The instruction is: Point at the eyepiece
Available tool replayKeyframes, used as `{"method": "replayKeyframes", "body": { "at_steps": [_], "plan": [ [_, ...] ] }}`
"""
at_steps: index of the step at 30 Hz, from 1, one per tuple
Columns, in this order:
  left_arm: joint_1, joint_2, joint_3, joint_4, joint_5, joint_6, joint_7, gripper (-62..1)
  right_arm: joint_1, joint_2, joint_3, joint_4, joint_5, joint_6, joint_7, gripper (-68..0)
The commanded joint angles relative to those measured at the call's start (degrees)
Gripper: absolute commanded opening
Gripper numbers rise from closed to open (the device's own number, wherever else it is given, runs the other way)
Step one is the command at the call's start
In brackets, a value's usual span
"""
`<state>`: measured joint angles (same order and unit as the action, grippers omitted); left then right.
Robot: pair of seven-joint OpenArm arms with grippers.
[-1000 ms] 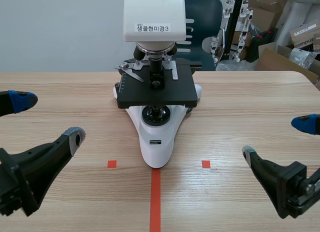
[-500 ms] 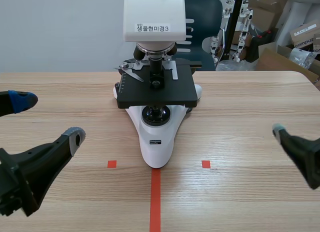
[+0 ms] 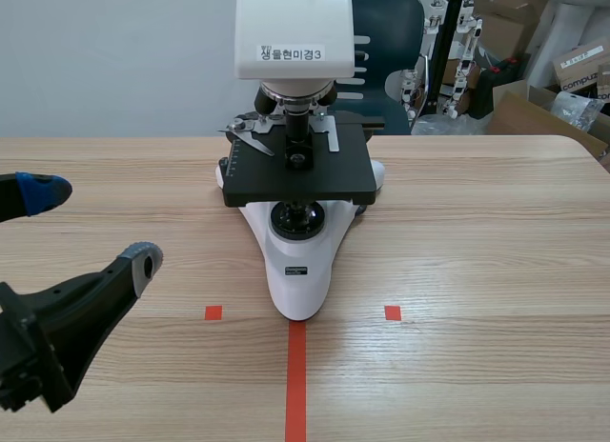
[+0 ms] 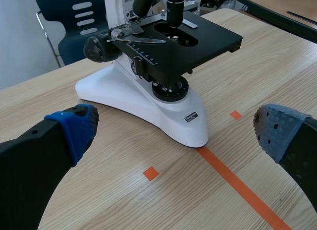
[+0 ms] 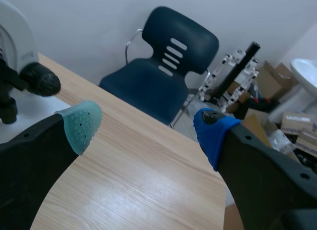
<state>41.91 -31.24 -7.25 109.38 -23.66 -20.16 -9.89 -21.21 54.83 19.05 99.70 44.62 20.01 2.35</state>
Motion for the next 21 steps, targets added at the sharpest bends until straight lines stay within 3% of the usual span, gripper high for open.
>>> {"method": "replayKeyframes", "body": {
  "at_steps": [1,5,8,11,14,21],
  "plan": [
    [-0.04,0.59,0.04,1.25,-0.61,0.07,-0.83,1.4,3.21,0.87,0.02,1.18,3.26,1.05,-1.11,-25.2],
    [-0.04,0.59,0.04,1.25,-0.61,0.07,-0.83,1.4,9.99,0.90,-0.24,1.16,10.19,2.60,-7.30,-25.2],
    [-0.04,0.59,0.04,1.25,-0.61,0.07,-0.83,1.4,14.73,0.90,-1.62,1.16,12.72,2.71,-11.50,-25.1],
    [-0.04,0.59,0.04,1.25,-0.61,0.07,-0.83,1.4,19.69,0.87,-4.26,1.16,15.10,4.87,-14.86,-25.1],
    [-0.04,0.59,0.04,1.25,-0.61,0.07,-0.85,1.4,25.53,0.85,-8.63,1.16,17.86,5.38,-17.66,-25.1],
    [-0.04,0.59,0.04,1.25,-0.61,0.07,-0.83,1.4,38.71,0.24,-22.47,-0.39,19.37,5.38,-19.85,-24.9]
  ]
}}
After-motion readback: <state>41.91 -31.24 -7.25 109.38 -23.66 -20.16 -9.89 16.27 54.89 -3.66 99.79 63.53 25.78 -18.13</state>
